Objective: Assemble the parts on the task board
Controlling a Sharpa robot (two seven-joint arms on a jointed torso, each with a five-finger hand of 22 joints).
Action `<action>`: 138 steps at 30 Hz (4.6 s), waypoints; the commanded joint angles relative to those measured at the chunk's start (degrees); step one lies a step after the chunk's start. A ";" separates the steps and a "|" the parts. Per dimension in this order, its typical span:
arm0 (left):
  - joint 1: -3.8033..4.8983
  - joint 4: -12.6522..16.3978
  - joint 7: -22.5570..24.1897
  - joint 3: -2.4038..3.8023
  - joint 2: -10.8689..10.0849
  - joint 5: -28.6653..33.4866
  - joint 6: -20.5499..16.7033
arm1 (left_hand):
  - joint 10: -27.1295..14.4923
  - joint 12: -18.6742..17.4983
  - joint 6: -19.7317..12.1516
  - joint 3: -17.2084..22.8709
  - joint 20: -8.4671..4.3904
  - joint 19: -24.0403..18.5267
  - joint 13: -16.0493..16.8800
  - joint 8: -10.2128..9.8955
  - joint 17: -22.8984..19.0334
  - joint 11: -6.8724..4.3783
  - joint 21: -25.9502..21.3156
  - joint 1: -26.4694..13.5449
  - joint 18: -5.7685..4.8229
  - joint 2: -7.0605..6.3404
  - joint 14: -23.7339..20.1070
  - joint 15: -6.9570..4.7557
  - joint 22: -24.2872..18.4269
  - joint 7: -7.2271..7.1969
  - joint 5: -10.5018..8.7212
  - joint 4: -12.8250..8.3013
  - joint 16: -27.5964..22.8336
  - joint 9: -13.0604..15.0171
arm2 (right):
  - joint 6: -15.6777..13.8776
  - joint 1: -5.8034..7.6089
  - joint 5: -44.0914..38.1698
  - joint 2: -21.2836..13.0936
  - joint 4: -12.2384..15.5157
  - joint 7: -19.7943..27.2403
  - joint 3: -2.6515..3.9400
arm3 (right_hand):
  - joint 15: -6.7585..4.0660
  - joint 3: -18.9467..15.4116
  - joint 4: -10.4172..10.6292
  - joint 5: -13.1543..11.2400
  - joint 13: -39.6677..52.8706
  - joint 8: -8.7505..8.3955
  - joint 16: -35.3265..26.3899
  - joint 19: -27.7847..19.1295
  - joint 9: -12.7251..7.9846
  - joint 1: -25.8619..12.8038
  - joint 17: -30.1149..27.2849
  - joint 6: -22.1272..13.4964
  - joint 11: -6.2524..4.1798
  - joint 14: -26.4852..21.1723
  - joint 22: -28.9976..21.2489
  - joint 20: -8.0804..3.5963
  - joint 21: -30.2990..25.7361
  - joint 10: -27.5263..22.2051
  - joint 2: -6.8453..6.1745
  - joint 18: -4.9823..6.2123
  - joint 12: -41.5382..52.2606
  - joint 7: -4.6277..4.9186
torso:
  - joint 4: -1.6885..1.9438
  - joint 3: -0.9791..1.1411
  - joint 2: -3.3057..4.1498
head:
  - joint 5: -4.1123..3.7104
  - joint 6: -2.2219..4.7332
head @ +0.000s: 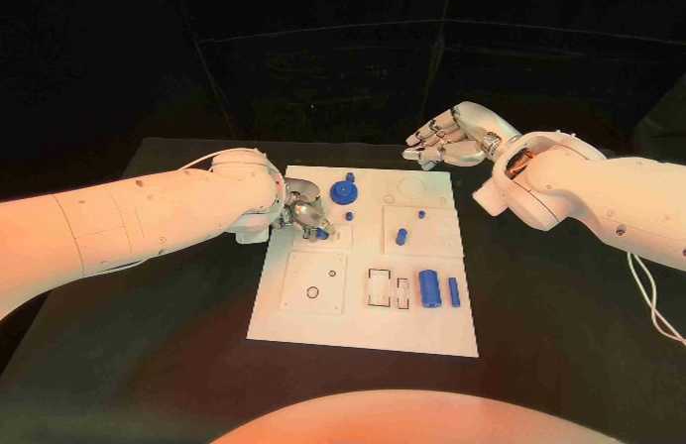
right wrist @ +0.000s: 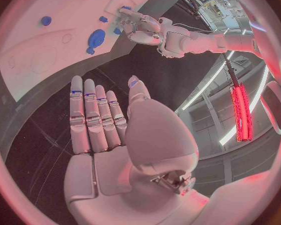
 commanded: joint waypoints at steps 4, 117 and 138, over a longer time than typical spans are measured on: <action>-0.17 -0.21 -0.39 -0.16 0.30 -0.30 2.31 | 0.43 0.21 0.94 2.20 -0.25 0.93 0.10 -0.18 15.08 -0.09 0.05 0.53 -0.85 0.42 6.05 -0.43 0.04 -0.55 0.28 -2.66 0.37 -0.10 | 0.31 0.12 0.12 0.06 0.05 0.40 0.04 | 0.27 -0.09 -0.23 0.23 -0.05 -0.40 -0.23 0.18 -0.07 -0.22 -0.05 -0.03 0.36 -0.13 -0.08 0.12 -0.37 -0.13 0.17 0.28 -0.38 0.53 | 0.07 -0.03 0.03 | -0.08 -0.03; 1.51 -22.25 -0.18 4.41 8.77 -3.38 9.33 | -5.51 -7.78 -4.54 -36.21 1.24 -0.36 -8.44 -6.67 15.08 2.37 -3.69 8.09 -0.09 -2.72 6.05 1.39 -2.99 2.34 -0.21 6.47 0.37 -3.25 | 0.38 0.07 1.69 1.52 -1.41 0.44 0.03 | 0.91 -1.03 0.11 0.86 -0.01 -1.18 -0.14 0.03 -0.04 -1.95 -2.52 -0.85 0.99 -1.53 -0.01 0.75 -3.04 -1.20 0.31 0.29 -1.57 1.13 | 0.03 -0.01 0.00 | 0.19 0.65; 1.31 -22.68 -0.21 4.41 9.53 -3.38 9.25 | -5.36 -7.33 -4.26 -35.33 1.20 -0.33 -8.22 -6.33 15.08 2.23 -3.64 11.74 -0.11 -1.23 6.05 1.31 -2.76 2.21 -0.20 4.49 0.37 -2.91 | 0.51 0.07 1.69 1.70 -1.48 0.45 0.03 | 0.92 -1.04 0.14 1.01 -0.01 -1.19 -0.13 0.04 -0.03 -2.01 -2.59 -0.87 1.00 -1.55 -0.01 0.76 -3.12 -1.22 0.34 0.29 -1.59 1.14 | 0.05 -0.01 -0.02 | 0.11 0.42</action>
